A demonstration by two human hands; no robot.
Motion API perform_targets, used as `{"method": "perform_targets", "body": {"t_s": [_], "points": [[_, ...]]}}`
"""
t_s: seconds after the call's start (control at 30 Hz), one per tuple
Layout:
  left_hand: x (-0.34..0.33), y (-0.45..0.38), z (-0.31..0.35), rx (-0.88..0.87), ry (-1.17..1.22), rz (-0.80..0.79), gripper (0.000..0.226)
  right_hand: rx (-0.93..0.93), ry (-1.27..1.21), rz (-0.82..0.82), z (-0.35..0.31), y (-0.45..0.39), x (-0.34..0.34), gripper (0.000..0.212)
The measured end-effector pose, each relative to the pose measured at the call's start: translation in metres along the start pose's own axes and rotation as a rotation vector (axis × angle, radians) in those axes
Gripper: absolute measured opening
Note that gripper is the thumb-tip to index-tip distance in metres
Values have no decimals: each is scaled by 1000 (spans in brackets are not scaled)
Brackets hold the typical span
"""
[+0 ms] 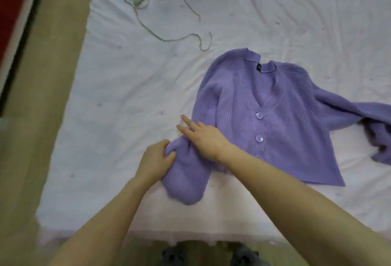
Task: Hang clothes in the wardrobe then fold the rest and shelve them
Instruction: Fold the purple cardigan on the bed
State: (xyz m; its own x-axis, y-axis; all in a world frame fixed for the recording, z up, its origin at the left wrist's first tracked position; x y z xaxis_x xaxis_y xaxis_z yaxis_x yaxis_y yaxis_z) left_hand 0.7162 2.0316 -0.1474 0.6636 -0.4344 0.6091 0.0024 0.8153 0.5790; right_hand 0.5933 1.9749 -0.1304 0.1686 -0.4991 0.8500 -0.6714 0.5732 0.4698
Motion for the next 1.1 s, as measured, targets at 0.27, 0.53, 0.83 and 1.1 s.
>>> {"method": "perform_targets", "body": {"t_s": [0.27,0.53,0.83,1.1], "points": [[146,-6,-8,1,572,521,8,-177,-626,400,-7,-79,83,15],[168,-21,9,-219,-82,619,47,-315,-621,438,5,-81,79,45],[-54,-1,53,-293,-285,-148,75,-241,-231,138,39,60,-22,24],[-88,-2,76,-354,153,276,57,-158,-118,108,62,98,-80,67]]}}
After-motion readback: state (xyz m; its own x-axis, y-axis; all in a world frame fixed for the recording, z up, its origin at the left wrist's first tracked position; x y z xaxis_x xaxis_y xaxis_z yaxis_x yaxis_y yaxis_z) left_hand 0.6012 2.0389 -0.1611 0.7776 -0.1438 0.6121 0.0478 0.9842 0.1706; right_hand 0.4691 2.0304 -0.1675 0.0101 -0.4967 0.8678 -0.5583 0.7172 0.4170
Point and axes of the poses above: each hand's wrist, its own y-axis away from the middle knuckle, its own x-axis out of the back of the hand, z = x × y, the point moved 8 cm from there along -y, towards the middle knuckle, and after that the axes turned 8 degrees about -z, right-handed, at the moved point
